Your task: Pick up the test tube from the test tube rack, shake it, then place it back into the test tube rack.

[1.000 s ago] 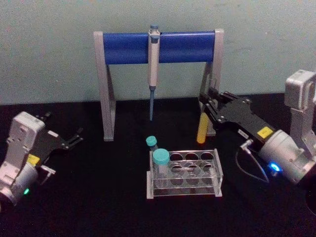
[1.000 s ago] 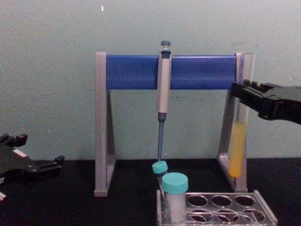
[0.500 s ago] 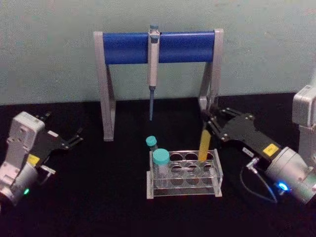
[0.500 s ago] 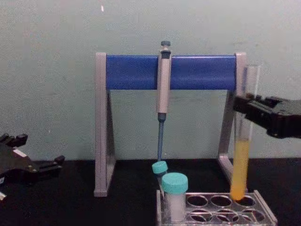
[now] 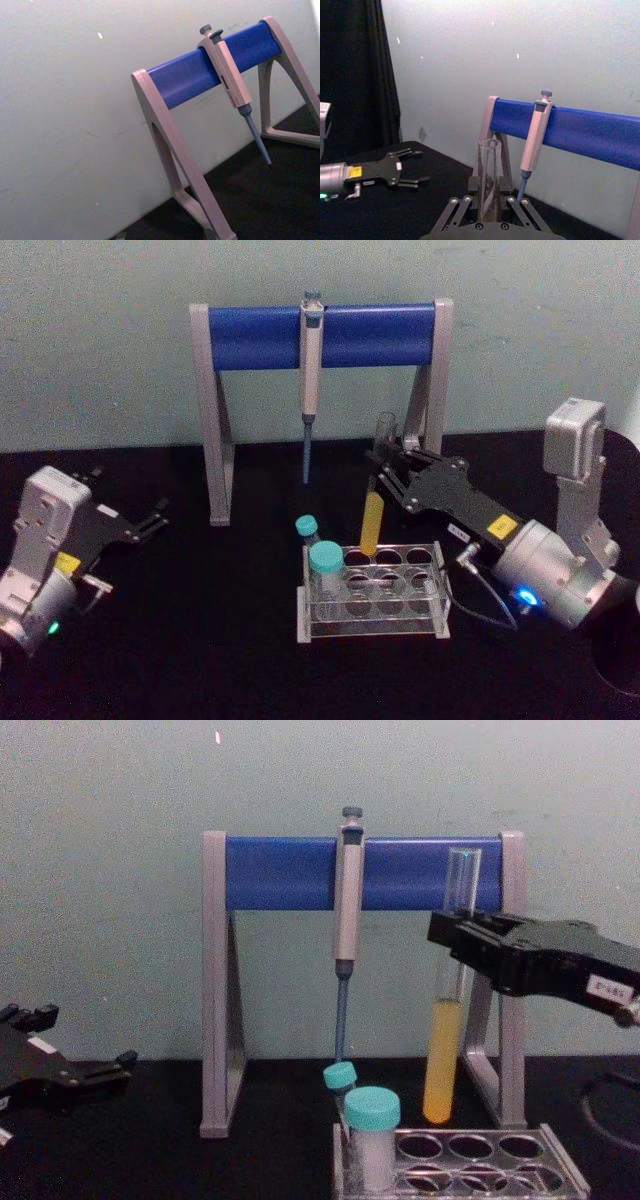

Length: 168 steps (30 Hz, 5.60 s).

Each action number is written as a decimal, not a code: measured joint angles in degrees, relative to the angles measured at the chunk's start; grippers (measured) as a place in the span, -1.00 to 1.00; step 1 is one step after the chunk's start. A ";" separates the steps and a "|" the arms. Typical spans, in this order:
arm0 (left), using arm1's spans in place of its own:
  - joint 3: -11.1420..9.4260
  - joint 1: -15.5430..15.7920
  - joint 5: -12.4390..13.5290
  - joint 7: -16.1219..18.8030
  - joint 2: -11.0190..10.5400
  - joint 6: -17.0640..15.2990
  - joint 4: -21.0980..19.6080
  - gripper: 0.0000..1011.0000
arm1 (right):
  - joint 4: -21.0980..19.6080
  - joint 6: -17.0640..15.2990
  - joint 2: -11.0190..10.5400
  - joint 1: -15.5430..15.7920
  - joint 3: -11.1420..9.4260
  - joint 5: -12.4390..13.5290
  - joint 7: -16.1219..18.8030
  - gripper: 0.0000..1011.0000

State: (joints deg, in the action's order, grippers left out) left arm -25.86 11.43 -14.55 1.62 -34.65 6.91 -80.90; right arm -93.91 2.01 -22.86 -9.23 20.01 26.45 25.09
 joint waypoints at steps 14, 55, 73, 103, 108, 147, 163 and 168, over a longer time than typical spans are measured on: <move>0.00 0.00 0.00 0.00 0.00 0.00 0.00 0.98 | 4.77 0.48 1.37 -3.82 0.03 -1.43 -1.48 -0.54; 0.00 0.00 0.00 0.00 0.00 0.00 0.00 0.98 | 0.93 0.97 -2.96 -1.27 1.30 3.03 6.10 -0.54; 0.00 0.00 0.00 0.00 0.00 0.00 0.00 0.98 | 1.20 2.23 -5.71 -1.24 3.62 5.26 8.28 -0.54; 0.00 0.00 0.00 0.00 0.00 0.00 0.00 0.98 | 4.98 3.02 -4.44 -0.94 5.17 3.36 6.45 -0.54; 0.00 0.00 0.00 0.00 0.00 0.00 0.00 0.98 | 5.55 3.00 -4.10 -0.81 5.33 3.01 6.33 -0.54; 0.00 0.00 0.00 0.00 0.00 0.00 0.00 0.98 | 8.75 2.37 -2.01 -0.59 5.24 1.22 5.00 -0.54; 0.00 0.00 0.00 0.00 0.00 0.00 0.00 0.98 | 8.71 2.17 -2.10 -0.64 5.30 1.24 5.09 0.00; 0.00 0.00 0.00 0.00 0.00 0.00 0.00 0.98 | 8.70 2.14 -2.10 -0.64 5.31 1.27 5.11 0.37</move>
State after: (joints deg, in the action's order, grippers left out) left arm -25.86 11.43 -14.55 1.62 -34.64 6.91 -80.90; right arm -85.20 4.15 -24.96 -9.87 25.32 27.72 30.21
